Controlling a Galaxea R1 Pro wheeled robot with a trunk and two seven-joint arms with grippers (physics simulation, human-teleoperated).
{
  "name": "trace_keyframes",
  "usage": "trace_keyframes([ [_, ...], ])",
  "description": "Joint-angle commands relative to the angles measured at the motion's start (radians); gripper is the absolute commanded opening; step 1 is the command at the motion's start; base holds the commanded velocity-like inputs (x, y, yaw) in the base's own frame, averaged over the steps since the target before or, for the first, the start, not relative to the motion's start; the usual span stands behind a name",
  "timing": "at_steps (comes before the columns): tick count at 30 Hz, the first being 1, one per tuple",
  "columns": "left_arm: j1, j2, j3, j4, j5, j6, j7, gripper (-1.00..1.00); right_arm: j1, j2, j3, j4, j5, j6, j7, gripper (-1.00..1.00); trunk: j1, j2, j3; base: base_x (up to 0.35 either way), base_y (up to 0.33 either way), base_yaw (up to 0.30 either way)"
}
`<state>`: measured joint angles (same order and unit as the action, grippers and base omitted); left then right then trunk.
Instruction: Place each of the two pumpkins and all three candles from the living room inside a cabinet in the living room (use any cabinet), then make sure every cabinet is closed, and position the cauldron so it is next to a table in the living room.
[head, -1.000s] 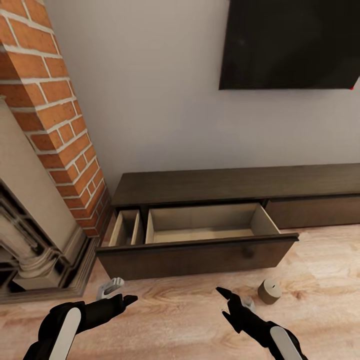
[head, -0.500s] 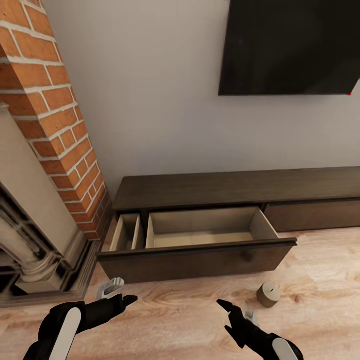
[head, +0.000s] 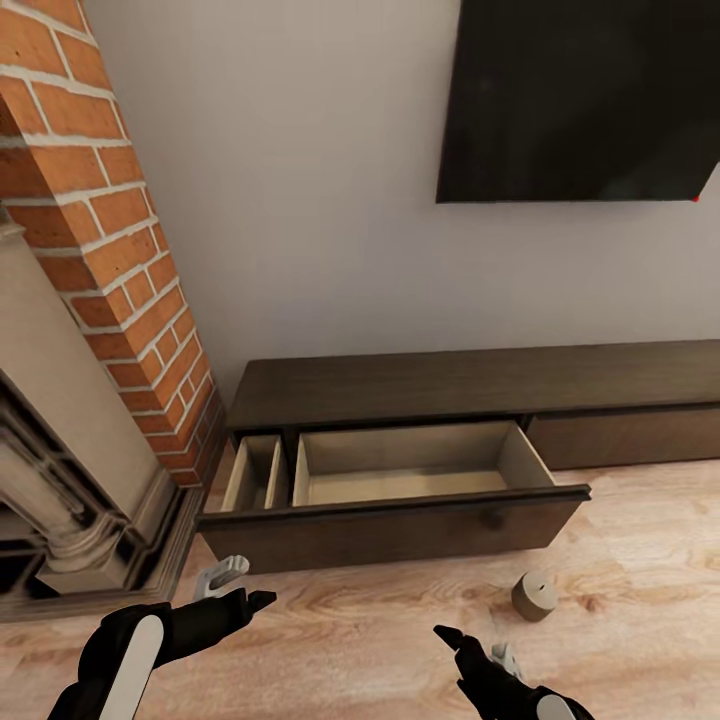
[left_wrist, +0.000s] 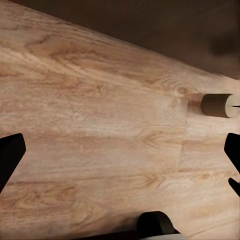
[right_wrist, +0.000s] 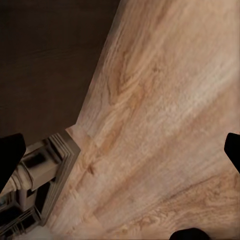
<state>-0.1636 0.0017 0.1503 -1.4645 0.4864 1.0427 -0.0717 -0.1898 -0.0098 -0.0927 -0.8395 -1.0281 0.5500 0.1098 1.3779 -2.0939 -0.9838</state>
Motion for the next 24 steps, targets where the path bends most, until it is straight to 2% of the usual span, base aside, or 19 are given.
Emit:
trace_keyframes([
  [1, -0.001, 0.0, 0.001, 0.0, -0.006, 0.004, -0.007, 1.0, 0.0, 0.0, -0.003, 0.001, 0.0, 0.006, 0.003, 1.0, -0.004, 0.007, 0.002, 0.0, 0.0, 0.0],
  [9, -0.001, -0.003, -0.004, 0.001, -0.008, 0.004, -0.004, 1.0, 0.0, -0.012, -0.007, 0.005, 0.001, 0.003, 0.004, 1.0, -0.035, 0.063, 0.028, 0.0, 0.0, 0.0],
  [12, -0.001, -0.002, -0.027, 0.001, -0.008, 0.004, -0.002, 1.0, 0.0, -0.013, -0.005, 0.005, 0.008, -0.004, 0.0, 1.0, -0.046, 0.084, 0.037, 0.0, 0.0, 0.0],
  [14, -0.001, -0.001, -0.041, 0.004, -0.008, 0.004, -0.001, 1.0, 0.0, -0.012, -0.004, 0.004, 0.03, -0.013, -0.009, 1.0, -0.054, 0.098, 0.043, 0.0, 0.0, 0.0],
  [17, -0.001, -0.002, -0.054, 0.008, -0.009, 0.004, 0.001, 1.0, 0.0, -0.004, -0.005, 0.004, 0.109, -0.031, -0.052, 1.0, -0.065, 0.119, 0.053, 0.0, 0.0, 0.0],
  [18, -0.001, -0.003, -0.059, 0.01, -0.011, 0.004, 0.002, 1.0, 0.0, -0.001, -0.006, 0.004, 0.15, -0.038, -0.081, 1.0, -0.069, 0.126, 0.056, 0.0, 0.0, 0.0],
  [21, -0.001, -0.004, -0.08, 0.013, -0.021, 0.003, 0.006, 1.0, 0.0, 0.008, -0.008, 0.001, 0.227, -0.063, -0.158, 1.0, -0.081, 0.147, 0.065, 0.0, 0.0, 0.0],
  [24, -0.001, -0.005, -0.094, 0.022, -0.044, 0.002, 0.03, 1.0, 0.0, 0.013, -0.007, -0.003, 0.259, -0.082, -0.217, 1.0, -0.092, 0.168, 0.075, 0.0, 0.0, 0.0],
])
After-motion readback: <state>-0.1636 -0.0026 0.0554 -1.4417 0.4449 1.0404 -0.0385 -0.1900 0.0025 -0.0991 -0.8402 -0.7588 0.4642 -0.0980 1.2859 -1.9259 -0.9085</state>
